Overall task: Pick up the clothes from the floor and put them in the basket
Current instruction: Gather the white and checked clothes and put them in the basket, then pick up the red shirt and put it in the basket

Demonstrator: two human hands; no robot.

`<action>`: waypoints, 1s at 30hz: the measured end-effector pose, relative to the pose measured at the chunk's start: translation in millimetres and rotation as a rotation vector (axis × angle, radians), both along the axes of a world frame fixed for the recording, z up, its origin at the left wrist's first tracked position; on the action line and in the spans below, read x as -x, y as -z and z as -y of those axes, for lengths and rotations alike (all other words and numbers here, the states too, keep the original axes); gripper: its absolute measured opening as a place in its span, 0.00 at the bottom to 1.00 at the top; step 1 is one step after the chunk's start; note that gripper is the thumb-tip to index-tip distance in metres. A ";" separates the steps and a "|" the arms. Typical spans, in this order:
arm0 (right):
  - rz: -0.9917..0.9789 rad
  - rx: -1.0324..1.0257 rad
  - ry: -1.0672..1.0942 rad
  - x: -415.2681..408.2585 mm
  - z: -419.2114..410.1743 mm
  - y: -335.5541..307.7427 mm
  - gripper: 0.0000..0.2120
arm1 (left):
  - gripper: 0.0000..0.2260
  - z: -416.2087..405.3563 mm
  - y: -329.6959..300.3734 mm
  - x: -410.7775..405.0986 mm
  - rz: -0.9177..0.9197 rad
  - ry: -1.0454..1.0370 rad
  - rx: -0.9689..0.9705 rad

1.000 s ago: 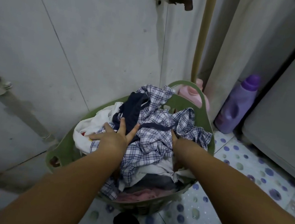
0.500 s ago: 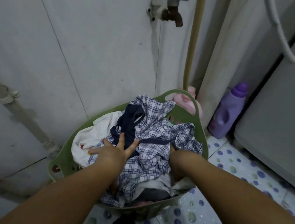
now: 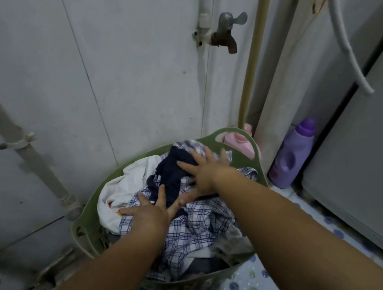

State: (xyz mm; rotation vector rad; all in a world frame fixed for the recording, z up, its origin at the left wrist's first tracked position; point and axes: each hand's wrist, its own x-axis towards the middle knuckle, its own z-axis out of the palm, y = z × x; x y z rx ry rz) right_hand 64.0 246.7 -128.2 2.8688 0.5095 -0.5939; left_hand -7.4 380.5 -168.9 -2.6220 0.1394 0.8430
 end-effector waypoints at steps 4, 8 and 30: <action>-0.408 -0.127 0.178 0.4 18.2 22.1 0.60 | 0.54 -1.3 -0.5 -5.0 -0.024 -0.009 0.041; -0.376 0.005 0.188 8.3 10.6 44.3 0.68 | 0.53 0.3 2.3 -9.8 -0.031 0.020 0.049; 0.181 -0.473 0.301 135.7 134.3 -7.3 0.22 | 0.17 132.6 -126.0 9.4 0.107 0.406 0.034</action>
